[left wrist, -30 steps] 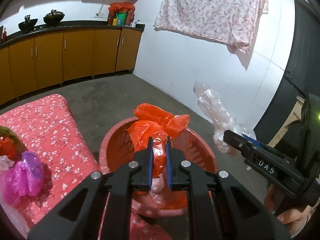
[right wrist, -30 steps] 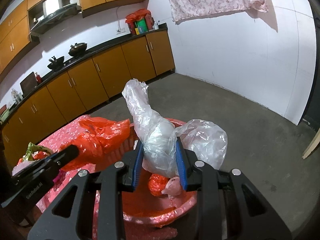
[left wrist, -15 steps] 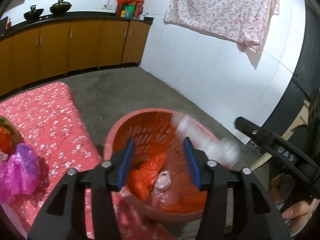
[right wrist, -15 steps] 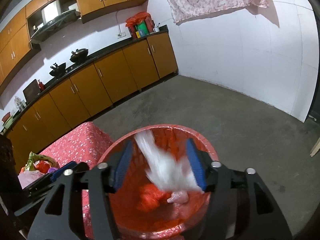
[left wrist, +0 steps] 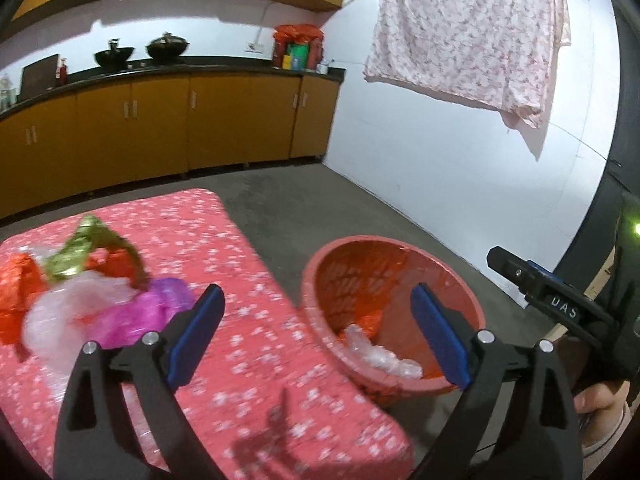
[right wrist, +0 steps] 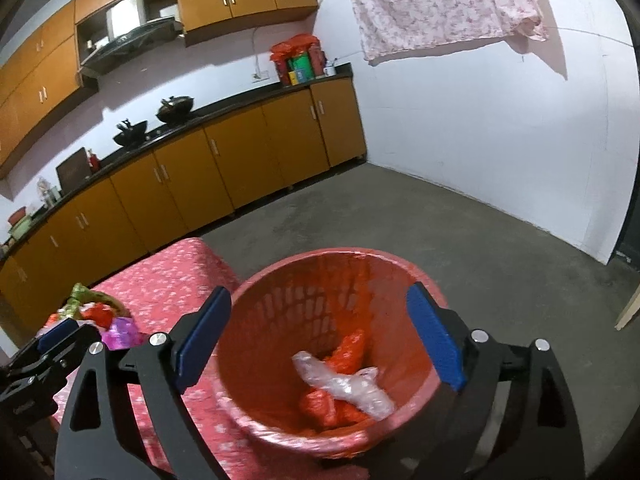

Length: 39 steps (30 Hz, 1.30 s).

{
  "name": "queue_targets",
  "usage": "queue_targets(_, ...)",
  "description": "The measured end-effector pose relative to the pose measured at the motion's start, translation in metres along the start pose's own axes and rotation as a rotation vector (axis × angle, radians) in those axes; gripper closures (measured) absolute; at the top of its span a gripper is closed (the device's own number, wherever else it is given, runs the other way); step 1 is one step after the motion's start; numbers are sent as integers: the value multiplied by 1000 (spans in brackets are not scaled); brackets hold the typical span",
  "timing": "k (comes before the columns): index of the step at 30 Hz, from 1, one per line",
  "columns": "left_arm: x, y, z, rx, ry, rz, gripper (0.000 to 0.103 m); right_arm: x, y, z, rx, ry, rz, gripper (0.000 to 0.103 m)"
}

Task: Collect trash
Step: 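Grasp the bubble wrap with the right tool while the left tool reaches toward more bubble wrap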

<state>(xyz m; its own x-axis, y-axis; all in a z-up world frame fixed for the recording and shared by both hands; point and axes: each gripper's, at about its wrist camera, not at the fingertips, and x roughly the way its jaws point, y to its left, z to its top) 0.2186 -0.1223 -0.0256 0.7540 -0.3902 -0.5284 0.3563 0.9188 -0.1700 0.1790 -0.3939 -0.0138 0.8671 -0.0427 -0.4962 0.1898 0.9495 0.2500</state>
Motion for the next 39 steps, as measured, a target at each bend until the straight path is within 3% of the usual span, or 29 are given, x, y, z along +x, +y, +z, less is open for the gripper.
queue_targets(7, -53, 39, -5, -58, -48, 97, 11, -6, 39, -3, -47, 3, 64, 14)
queue_targets(17, -134, 128, -34, -137, -93, 397, 11, -9, 132, -34, -187, 72, 262, 15)
queue_targets(26, -175, 190, -64, -243, -85, 592, 11, -11, 233, -61, -349, 138, 431, 31)
queue_targets(35, -188, 216, -85, -282, -67, 613, 11, 25, 278, -75, -348, 227, 432, 35)
queue_targets(39, -186, 220, -92, -291, -58, 608, 11, 36, 291, -85, -376, 270, 436, 54)
